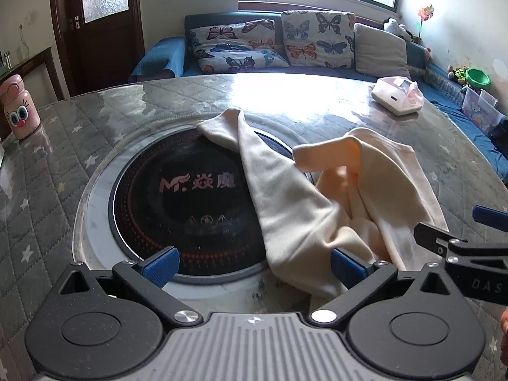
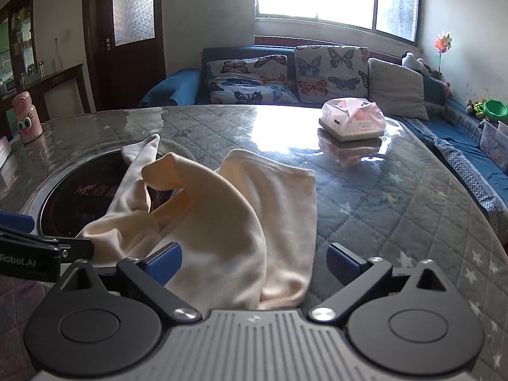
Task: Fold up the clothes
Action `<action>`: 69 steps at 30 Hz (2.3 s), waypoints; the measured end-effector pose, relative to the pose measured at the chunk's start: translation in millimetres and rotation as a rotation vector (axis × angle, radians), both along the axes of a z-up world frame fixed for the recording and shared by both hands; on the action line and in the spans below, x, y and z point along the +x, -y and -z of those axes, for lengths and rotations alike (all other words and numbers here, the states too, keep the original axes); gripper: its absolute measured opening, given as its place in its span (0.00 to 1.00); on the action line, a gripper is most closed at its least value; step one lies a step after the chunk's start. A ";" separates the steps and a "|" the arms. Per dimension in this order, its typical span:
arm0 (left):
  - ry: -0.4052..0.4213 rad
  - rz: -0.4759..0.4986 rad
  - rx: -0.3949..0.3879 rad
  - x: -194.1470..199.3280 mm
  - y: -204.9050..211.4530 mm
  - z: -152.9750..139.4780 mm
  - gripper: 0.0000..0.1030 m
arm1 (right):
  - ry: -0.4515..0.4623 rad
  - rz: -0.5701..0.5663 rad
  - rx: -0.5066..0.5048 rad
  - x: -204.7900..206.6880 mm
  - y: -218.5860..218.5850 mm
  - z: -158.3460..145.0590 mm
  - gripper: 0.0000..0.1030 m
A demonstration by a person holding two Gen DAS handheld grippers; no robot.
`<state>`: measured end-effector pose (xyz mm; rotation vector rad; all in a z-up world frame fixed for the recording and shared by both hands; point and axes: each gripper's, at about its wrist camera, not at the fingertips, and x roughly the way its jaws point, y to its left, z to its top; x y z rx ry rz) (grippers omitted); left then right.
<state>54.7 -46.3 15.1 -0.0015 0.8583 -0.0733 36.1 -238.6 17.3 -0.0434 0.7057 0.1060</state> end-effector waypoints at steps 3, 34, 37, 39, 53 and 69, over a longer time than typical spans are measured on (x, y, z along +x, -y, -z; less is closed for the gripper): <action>-0.014 -0.002 -0.011 6.0 -1.7 1.4 1.00 | -0.005 -0.012 0.006 10.1 -2.0 0.8 0.96; -0.031 0.144 -0.093 28.1 16.4 7.9 0.44 | -0.045 -0.117 0.061 68.6 -14.7 8.3 0.25; -0.023 0.169 -0.097 26.4 19.6 8.1 0.27 | -0.035 -0.116 0.070 63.3 -10.6 3.7 0.09; -0.015 0.179 -0.092 24.8 22.0 8.1 0.24 | -0.024 -0.118 0.064 58.6 -8.3 0.9 0.06; -0.002 0.176 -0.088 22.1 18.6 3.2 0.38 | -0.032 -0.152 0.020 69.4 -19.8 12.1 0.33; 0.033 0.194 -0.093 8.1 9.9 4.1 0.12 | 0.146 0.064 -0.039 -13.7 51.8 -28.3 0.05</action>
